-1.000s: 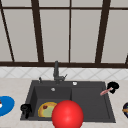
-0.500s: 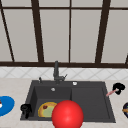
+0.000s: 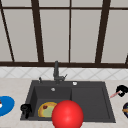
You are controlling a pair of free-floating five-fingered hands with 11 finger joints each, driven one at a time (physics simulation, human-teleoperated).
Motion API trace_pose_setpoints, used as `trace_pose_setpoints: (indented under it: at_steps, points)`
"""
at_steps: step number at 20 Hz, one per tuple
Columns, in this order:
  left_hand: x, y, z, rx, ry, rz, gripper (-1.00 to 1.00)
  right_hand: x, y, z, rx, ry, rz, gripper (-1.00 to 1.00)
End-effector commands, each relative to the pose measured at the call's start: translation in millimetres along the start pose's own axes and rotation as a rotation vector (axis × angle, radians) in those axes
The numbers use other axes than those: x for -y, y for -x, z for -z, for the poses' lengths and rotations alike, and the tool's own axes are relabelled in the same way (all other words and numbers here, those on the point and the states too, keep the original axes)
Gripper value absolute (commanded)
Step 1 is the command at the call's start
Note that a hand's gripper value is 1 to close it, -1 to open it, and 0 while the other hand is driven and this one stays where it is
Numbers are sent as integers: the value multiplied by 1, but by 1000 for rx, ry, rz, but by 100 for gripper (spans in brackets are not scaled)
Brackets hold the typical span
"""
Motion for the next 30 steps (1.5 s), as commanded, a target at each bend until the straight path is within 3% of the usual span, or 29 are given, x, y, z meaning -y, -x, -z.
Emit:
trace_pose_setpoints:
  at_steps: [1, 4, 7, 14, 19, 23, 26, 30]
  points:
    - [0, 0, 0, 0, 0, 0, 0, -11, 7, -6, 51, -10, -9, 100]
    - [0, 0, 0, 0, 0, 0, 0, -16, 11, -5, 65, 20, 16, 100]
    - [0, 0, 0, 0, 0, 0, 0, -7, 8, -31, 56, 88, 24, 100]
    - [0, 0, 0, 0, 0, 0, 0, 18, -1, -65, 1, 168, -16, 100]
    - [0, 0, 0, 0, 0, 0, 0, 3, -22, -64, -44, 170, -42, 100]
    - [0, 0, 0, 0, 0, 0, 0, -9, -38, -80, -62, 241, -86, 100]
    - [0, 0, 0, 0, 0, 0, 0, -11, -42, -95, -39, 309, -110, 100]
    - [0, 0, 0, 0, 0, 0, 0, -23, -51, -102, -55, 262, -112, 100]
